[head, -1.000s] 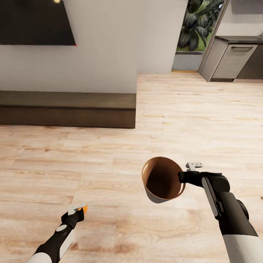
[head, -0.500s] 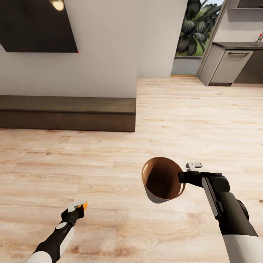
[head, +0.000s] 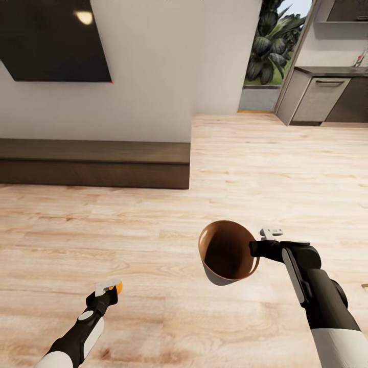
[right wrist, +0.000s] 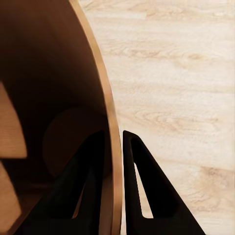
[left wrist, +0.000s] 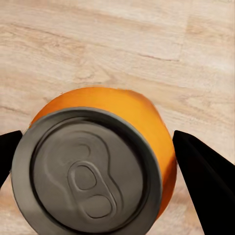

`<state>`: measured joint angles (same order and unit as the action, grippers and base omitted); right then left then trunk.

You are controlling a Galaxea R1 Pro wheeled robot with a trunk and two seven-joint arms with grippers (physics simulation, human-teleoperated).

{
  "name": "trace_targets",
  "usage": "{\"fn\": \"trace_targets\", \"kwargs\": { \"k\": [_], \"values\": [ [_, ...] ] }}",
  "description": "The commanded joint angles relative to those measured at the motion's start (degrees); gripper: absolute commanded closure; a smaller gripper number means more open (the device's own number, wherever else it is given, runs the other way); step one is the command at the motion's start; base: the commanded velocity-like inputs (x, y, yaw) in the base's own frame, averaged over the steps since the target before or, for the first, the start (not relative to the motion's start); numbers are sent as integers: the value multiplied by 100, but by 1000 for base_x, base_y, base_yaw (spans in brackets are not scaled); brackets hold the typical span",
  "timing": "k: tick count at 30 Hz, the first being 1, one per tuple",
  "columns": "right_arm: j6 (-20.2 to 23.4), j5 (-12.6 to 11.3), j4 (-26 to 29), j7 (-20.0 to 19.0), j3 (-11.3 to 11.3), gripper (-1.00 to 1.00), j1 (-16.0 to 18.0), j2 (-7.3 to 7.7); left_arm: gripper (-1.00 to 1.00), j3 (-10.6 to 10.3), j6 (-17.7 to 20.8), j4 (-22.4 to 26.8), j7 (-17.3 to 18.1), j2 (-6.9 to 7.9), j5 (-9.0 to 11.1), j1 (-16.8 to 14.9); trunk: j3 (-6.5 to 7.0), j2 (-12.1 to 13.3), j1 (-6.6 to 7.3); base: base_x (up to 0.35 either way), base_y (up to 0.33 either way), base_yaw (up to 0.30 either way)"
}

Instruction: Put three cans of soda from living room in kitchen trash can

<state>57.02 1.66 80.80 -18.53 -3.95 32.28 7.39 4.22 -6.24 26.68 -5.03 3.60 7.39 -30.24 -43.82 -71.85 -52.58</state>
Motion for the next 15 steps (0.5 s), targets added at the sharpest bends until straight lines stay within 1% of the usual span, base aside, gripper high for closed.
{"fn": "trace_targets", "kwargs": {
  "k": [1, 4, 5, 7, 8, 9, 11, 13, 14, 15],
  "values": [
    [13, -115, -65, -31, 0, 100, 1, -1, 100, 0, 0, 4, 4, 0, -1, 0, 6, 0, 0, 0, 0, 0],
    [12, -114, -122, -29, 0, 100, 3, -1, 100, 10, 4, 65, 79, 0, -1, 0, 14, 0, 0, 0, 0, 0],
    [12, -111, -136, -26, 0, 100, 3, -1, 100, 22, 7, 162, 240, 5, 1, 0, 15, 0, 0, 0, 0, 0],
    [11, -107, -151, -22, 0, 100, 4, -1, 100, 43, 22, 334, 740, 18, 10, 0, 16, 0, 0, 0, 0, 0],
    [11, -106, -155, -22, 0, 100, 4, -1, 100, 47, 28, 359, 860, 22, 11, 0, 17, 0, 0, 0, 0, 0],
    [11, -102, -169, -21, 0, 100, 4, -1, 100, 54, 42, 414, 1130, 28, 19, 0, 17, 0, 0, 0, 0, 0],
    [7, -98, -267, -20, 1, 100, 6, -1, 100, 59, 59, 449, 1461, 32, 24, 0, 17, 0, 0, 0, 0, 0],
    [-5, -97, -339, -20, 4, 100, 6, -1, 100, 61, 66, 458, 1684, 38, 28, 0, 17, 0, 0, 0, 0, 0],
    [-51, -97, -410, -20, 12, 100, 6, -1, 100, 71, 76, 467, 1970, 57, 30, 0, 17, 0, 0, 0, 0, 0],
    [-89, -96, -443, -20, 18, 100, 7, -1, 100, 80, 87, 471, 2126, 68, 31, 0, 17, 0, 0, 0, 0, 0]
  ]
}}
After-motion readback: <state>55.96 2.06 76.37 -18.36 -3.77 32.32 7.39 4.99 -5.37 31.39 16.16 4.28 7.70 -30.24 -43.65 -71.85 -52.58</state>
